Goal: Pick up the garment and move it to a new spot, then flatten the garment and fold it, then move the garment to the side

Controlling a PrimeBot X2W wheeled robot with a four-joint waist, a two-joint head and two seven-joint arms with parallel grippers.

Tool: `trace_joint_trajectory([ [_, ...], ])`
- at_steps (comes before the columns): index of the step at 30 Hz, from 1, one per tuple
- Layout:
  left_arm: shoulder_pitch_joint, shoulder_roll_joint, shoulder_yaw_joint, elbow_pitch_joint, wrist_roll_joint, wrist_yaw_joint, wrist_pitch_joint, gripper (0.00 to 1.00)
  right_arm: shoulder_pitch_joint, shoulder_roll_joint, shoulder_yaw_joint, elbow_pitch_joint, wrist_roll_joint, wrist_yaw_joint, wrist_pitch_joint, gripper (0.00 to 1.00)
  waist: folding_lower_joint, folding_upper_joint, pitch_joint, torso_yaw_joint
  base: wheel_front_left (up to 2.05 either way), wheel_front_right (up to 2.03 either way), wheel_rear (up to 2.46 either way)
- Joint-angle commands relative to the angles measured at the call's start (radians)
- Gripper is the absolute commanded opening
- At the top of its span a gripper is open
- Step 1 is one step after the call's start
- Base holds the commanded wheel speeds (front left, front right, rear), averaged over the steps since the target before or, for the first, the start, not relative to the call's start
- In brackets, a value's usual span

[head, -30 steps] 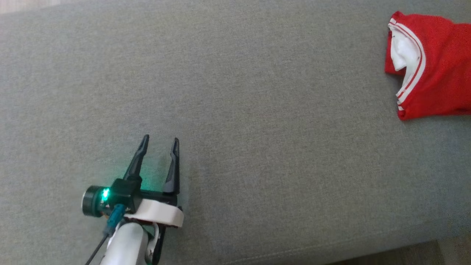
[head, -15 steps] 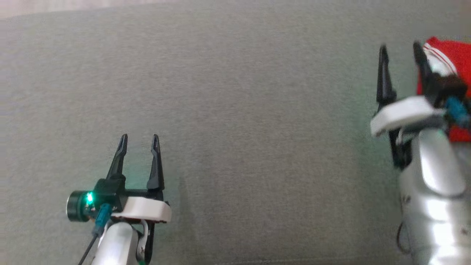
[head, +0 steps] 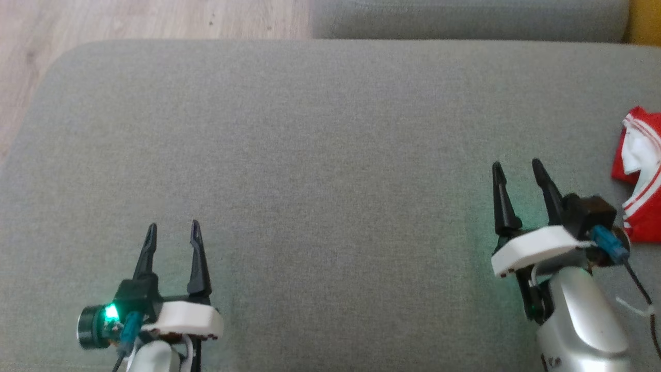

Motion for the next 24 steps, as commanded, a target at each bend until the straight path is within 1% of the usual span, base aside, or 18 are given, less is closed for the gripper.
trace_joint_trajectory([
  [1, -0.01, 0.006, 0.047, -0.022, 0.015, 0.0, -0.01, 1.0, 0.001, 0.007, 0.029, -0.039, 0.014, 0.007, -0.011, 1.0, 0.0001, 0.0, -0.023, 0.005, 0.0, 0.0, 0.0],
  [12, 0.047, 0.006, 0.091, -0.031, 0.0, -0.014, -0.01, 1.0, 0.075, 0.007, 0.055, -0.061, 0.052, 0.007, -0.011, 1.0, 0.0001, 0.0, -0.083, -0.034, 0.0, 0.0, 0.0],
  [24, 0.069, 0.006, 0.096, -0.04, -0.005, -0.037, -0.01, 1.0, 0.1, 0.007, 0.061, -0.063, 0.065, 0.007, -0.011, 1.0, 0.0001, 0.0, -0.095, -0.065, 0.0, 0.0, 0.0],
])
